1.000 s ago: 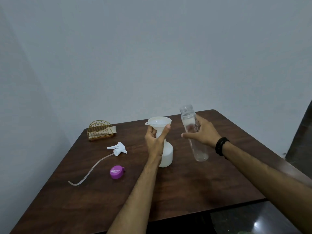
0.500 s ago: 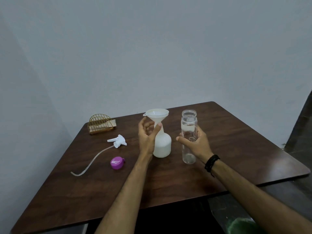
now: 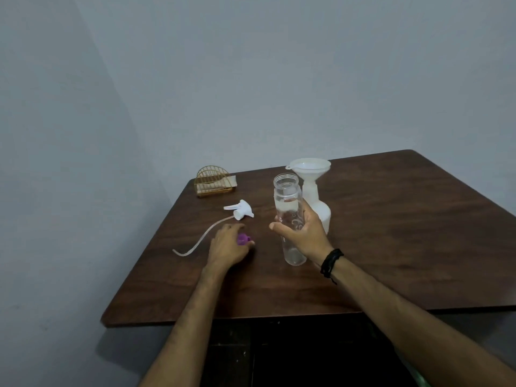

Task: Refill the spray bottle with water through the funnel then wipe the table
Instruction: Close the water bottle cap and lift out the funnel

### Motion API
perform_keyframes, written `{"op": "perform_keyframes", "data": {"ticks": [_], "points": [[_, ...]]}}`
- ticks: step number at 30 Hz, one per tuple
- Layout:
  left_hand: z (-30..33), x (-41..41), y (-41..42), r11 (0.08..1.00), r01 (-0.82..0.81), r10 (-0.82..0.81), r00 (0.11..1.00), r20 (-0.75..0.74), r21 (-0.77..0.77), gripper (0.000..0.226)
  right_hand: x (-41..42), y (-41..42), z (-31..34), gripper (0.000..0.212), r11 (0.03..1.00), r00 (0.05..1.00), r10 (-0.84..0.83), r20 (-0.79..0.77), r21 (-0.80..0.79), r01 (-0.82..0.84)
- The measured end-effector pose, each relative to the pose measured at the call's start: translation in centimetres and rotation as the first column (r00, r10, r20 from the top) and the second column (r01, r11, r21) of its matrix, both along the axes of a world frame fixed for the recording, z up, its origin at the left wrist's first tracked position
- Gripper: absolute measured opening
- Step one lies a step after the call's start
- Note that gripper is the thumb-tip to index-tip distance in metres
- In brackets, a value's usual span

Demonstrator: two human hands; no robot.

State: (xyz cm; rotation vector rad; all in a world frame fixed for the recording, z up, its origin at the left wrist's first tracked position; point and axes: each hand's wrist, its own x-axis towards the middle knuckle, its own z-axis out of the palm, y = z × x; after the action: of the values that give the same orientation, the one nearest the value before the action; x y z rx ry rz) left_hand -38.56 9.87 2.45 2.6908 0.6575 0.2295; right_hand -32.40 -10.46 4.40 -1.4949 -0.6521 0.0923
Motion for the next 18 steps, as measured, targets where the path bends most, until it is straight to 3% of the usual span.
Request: {"op": "perform_keyframes", "data": {"ticks": [3,6,10,14,18], "points": [[-0.5,0.0,0.4,0.999,0.052,-0.052,0.998,-0.032,0.006,0.051,0.3,1.6,-0.6,0.052,0.999,1.0,0.026,-0.011,-0.039,-0.027],[0.1,0.0,0.8,0.997,0.064,-0.063,0.998,0.031,-0.04,0.046,0.6,2.4,-2.2,0.055,0.991,0.997,0.052,-0.061,-0.118,-0.059],[4.3,-0.1,0.5,0.941,0.053,0.086,0.917,0.389,-0.334,0.043,1.1,3.1,-3.0,0.051,0.982,0.993,0.052,-0.108,-0.174,-0.071],[10.2,-0.2,-1.4,0.835,0.328,0.064,0.739,0.671,-0.441,0.033,1.3,3.6,-2.8,0.06,0.979,0.992,0.044,-0.119,-0.193,-0.066],[12.8,-0.1,-3.7,0.805,0.483,-0.152,0.729,0.668,-0.344,0.036,1.3,3.8,-3.1,0.068,0.978,0.991,0.028,-0.128,-0.202,-0.054]]}}
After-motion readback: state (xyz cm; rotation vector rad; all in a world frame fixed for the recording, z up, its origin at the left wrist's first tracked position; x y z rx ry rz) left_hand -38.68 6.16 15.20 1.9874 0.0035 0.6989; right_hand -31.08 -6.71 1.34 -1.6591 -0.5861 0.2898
